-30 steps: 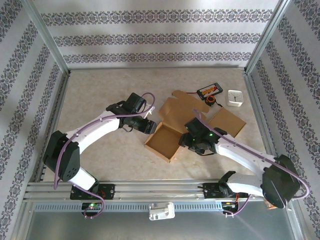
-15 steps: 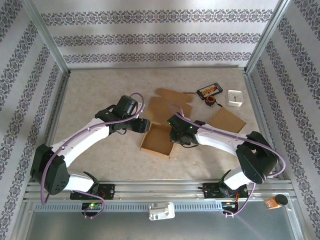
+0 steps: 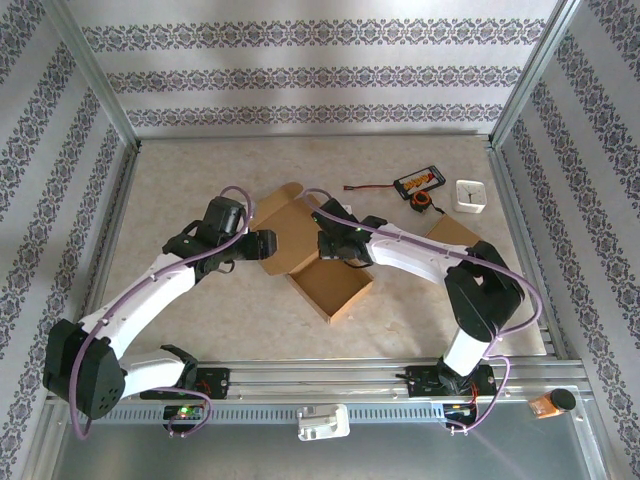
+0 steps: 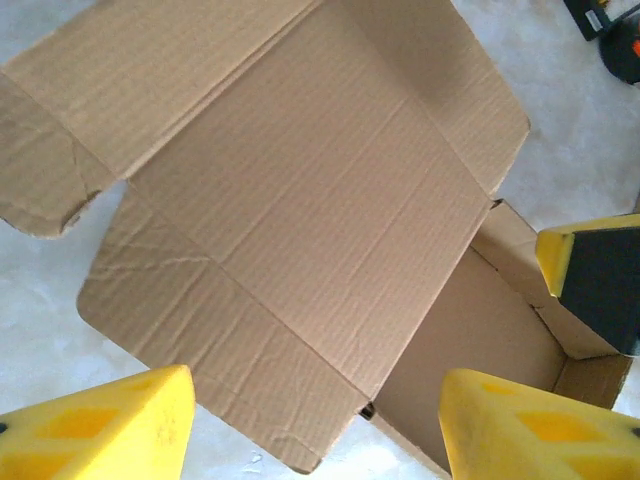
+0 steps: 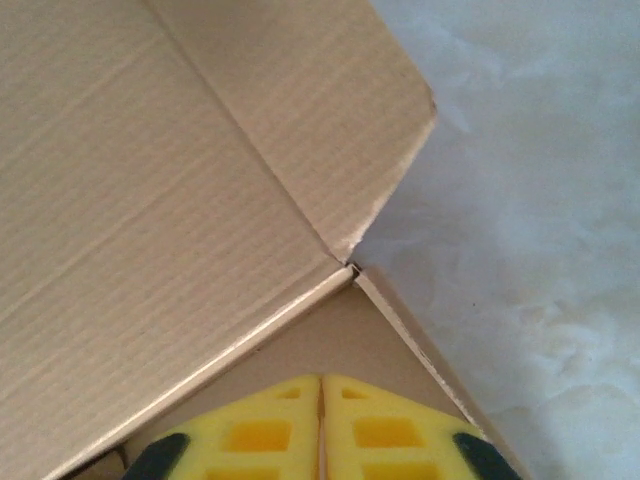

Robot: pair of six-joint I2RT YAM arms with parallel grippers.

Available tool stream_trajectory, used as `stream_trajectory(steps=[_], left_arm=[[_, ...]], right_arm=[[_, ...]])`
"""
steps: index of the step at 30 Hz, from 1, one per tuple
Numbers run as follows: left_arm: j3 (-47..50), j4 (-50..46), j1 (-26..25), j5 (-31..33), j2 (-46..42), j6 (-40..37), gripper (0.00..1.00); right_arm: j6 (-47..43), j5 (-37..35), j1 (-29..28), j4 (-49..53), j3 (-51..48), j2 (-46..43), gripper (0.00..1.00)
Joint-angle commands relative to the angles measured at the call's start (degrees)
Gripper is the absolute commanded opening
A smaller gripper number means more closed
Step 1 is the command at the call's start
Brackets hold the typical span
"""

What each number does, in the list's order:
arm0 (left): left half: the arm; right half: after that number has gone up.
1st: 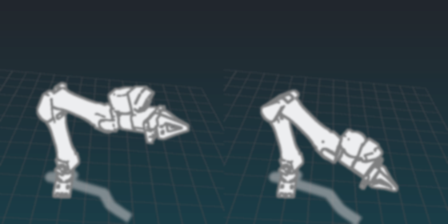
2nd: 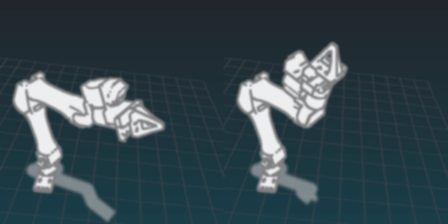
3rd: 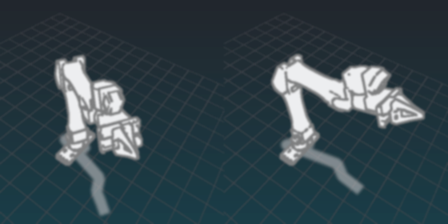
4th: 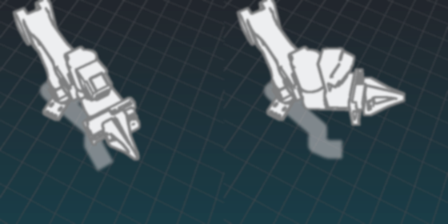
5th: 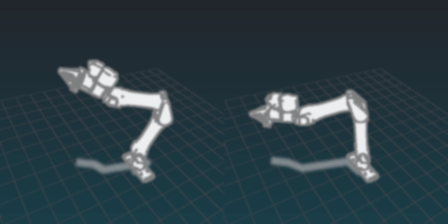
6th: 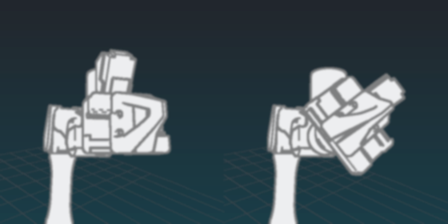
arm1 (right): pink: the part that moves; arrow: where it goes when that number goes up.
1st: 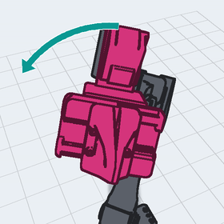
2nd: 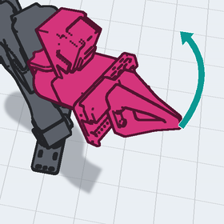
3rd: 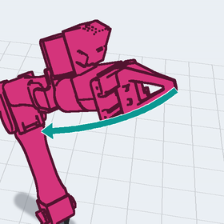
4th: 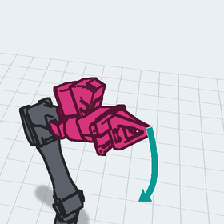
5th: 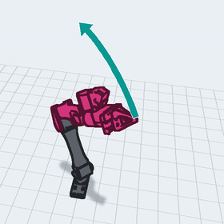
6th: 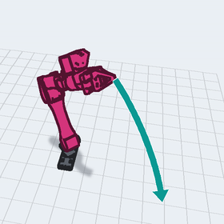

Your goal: Fold the paper box

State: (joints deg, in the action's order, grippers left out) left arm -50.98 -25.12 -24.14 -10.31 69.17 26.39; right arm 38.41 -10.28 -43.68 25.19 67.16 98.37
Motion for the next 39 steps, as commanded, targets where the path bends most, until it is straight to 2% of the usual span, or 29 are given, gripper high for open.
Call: stream_trajectory(steps=[1, 4, 7, 9, 13, 18, 21, 26, 30, 35, 39], left_arm=[[-1.3, -2.8, 0.3, -2.8, 0.1, 2.9, 0.64], [-0.3, -2.8, -1.0, -4.4, -1.5, 4.1, 0.64], [0.2, -3.2, -2.0, -4.0, -3.3, 3.7, 0.64], [0.4, -3.1, -2.2, -4.7, -4.0, 2.5, 0.64], [1.2, -0.7, -2.9, -10.4, -5.4, -2.0, 0.65], [1.3, 0.4, -4.1, -17.1, -5.7, -5.8, 0.69], [1.1, 0.4, -4.4, -17.7, -6.0, -5.8, 0.72], [1.7, -0.7, -4.4, -11.5, -7.6, -4.1, 0.79], [2.2, -2.7, -4.5, -0.8, -8.3, 2.7, 0.73], [2.4, -4.9, -4.3, 7.5, -5.3, 9.3, 0.64], [2.8, -3.5, -3.7, 7.9, -2.3, 10.2, 0.63]], right_arm=[[-0.3, -3.3, -0.9, 1.9, -0.6, 0.7, 0.30], [-6.1, 0.4, 0.5, 3.7, -1.3, -1.2, 0.52], [-13.0, 4.7, 2.0, 7.9, -1.4, -4.1, 0.65], [-17.2, 4.5, 2.8, 10.0, -2.0, -5.8, 0.71], [-23.0, 8.4, 6.6, 11.3, -2.9, -6.0, 0.73], [-26.0, 14.6, 8.3, 11.9, -1.8, -1.8, 0.64], [-26.1, 15.2, 8.3, 12.0, -0.9, 0.9, 0.51], [-23.7, 9.5, 7.5, 11.7, -0.1, 3.2, 0.22], [-17.7, 3.3, 5.1, 10.7, 0.6, 2.7, 0.07], [-3.5, -2.2, 0.6, 7.2, 1.5, 3.8, 0.03], [4.8, -4.0, -1.4, 5.0, 1.6, 5.1, 0.06]])
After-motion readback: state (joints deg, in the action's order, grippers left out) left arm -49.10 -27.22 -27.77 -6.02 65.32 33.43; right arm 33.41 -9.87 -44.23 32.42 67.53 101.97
